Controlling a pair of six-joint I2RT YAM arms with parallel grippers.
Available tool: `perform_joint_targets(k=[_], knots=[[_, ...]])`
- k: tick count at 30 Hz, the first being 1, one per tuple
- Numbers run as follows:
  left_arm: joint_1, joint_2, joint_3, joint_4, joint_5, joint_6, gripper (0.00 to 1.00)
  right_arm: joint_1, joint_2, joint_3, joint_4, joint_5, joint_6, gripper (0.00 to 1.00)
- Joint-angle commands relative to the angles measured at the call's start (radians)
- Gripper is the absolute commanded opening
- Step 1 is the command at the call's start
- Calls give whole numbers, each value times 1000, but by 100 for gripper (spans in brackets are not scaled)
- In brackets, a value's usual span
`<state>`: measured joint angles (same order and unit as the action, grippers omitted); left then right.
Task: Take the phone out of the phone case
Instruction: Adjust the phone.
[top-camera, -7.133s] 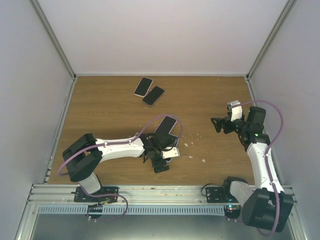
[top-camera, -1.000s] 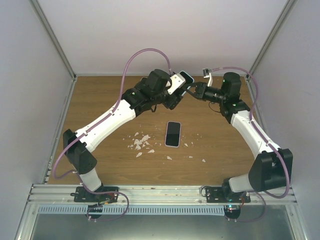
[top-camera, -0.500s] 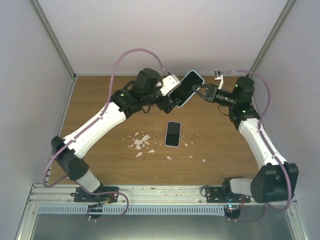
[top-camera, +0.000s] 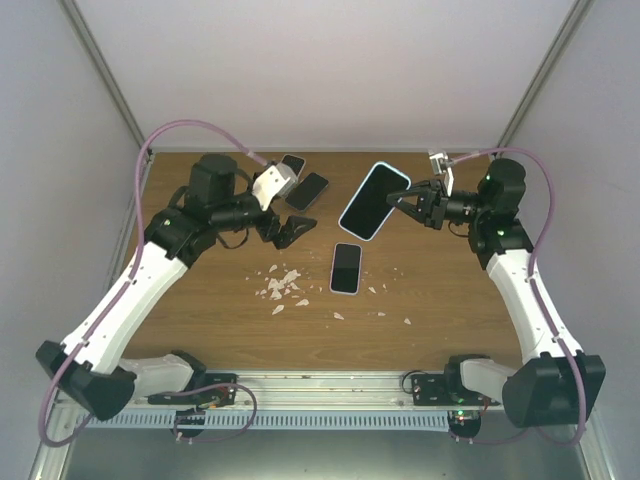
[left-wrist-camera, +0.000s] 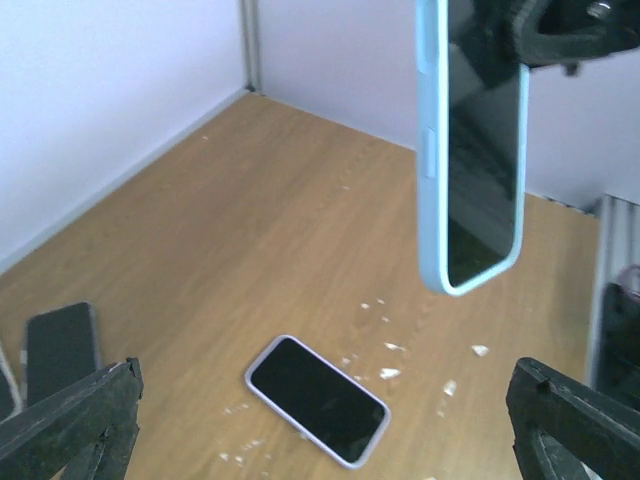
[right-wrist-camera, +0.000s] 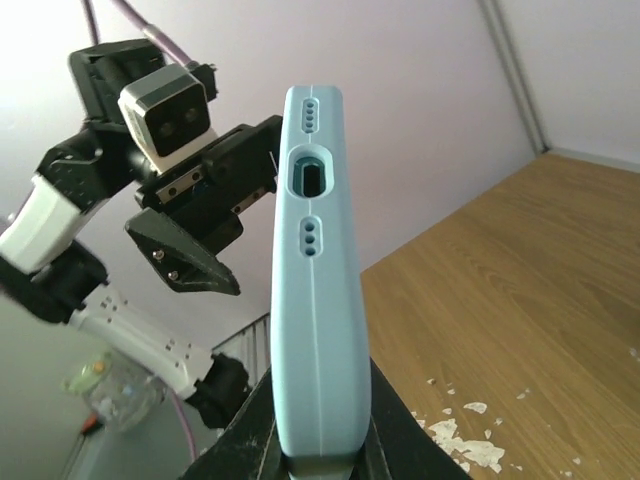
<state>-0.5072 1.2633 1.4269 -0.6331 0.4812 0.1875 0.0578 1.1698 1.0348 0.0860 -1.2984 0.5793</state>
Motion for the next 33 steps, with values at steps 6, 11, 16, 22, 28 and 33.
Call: perform_joint_targets(k=[6,11,16,22,28,33], knots=[[1,-302,-300,170,233,-16,99,75,-10,106,-179,-232,-251,0],[-14,-340,-390,212,313,-31,99,119,-50,45,-94,-194,-189,0],[-21,-297,-398,249,360,-51,99,122,-48,28,-78,-191,-161,0],[-27,-123,-141,20,358,125,99,148,18,182,-653,-44,-760,0],[-30,45,96,-311,396,346,99,236,95,304,-1025,160,-1155,1],[-57,90,174,-366,304,395,98,312,110,320,-1056,280,-1209,0]])
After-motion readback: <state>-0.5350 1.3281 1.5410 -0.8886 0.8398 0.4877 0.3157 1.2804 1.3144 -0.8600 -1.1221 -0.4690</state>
